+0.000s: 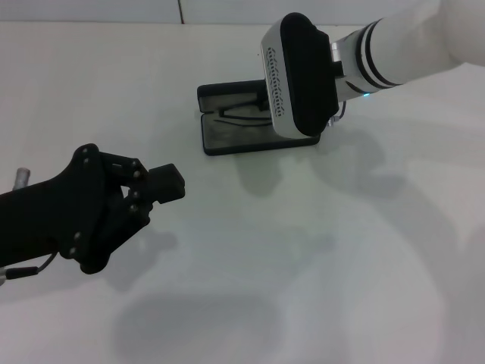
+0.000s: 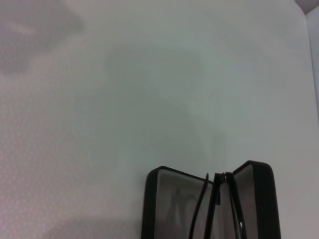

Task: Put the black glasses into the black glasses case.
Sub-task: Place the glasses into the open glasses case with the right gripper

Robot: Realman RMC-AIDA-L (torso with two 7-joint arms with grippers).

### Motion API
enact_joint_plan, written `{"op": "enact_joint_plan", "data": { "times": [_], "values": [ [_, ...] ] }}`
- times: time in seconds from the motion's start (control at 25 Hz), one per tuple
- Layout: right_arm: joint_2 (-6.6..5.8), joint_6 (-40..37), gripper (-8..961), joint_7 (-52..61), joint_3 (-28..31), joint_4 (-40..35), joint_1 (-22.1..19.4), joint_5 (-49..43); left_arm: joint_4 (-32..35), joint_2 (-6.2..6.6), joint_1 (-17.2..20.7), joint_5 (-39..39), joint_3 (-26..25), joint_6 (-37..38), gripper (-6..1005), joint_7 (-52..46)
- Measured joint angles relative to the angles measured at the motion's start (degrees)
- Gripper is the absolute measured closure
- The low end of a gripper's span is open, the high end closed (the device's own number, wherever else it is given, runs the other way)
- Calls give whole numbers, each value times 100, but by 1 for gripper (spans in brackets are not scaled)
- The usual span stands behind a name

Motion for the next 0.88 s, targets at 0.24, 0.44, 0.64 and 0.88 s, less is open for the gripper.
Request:
{"op": "enact_joint_plan", "data": {
  "times": [0.24, 0.44, 0.64, 0.88],
  "values": [
    [0, 9, 852, 0, 0, 182, 89, 21, 0, -6, 4, 3, 0, 0, 962, 10],
    [0, 12, 852, 0, 0, 253, 136, 76, 0, -9, 5, 5, 0, 0, 961, 11],
    [0, 13, 852, 0, -27, 257, 138, 59, 0, -9, 5, 6, 0, 0, 961, 11],
    [0, 13, 852, 0, -82, 260, 139, 30, 0, -10, 5, 5, 0, 0, 961, 11]
  ]
}}
